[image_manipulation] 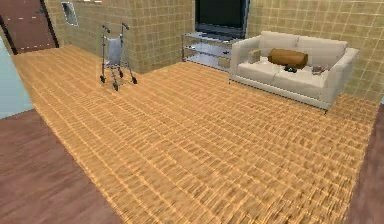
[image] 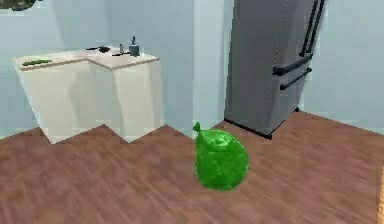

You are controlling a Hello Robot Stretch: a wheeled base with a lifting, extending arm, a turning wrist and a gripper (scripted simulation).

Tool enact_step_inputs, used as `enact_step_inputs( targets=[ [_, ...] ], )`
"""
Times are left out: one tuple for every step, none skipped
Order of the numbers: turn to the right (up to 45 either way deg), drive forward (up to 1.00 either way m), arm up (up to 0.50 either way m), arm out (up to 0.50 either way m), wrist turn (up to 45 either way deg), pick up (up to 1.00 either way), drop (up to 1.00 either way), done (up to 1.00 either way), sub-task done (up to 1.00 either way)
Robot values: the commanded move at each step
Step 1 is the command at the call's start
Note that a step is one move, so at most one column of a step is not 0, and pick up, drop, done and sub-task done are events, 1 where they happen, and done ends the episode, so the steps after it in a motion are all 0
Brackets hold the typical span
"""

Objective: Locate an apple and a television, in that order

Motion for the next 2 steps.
enact_step_inputs(
  targets=[
    [-45.0,0.0,0.0,0.0,0.0,0.0,0.0,0.0,0.0],
    [-9.0,0.0,0.0,0.0,0.0,0.0,0.0,0.0,0.0]
  ],
)
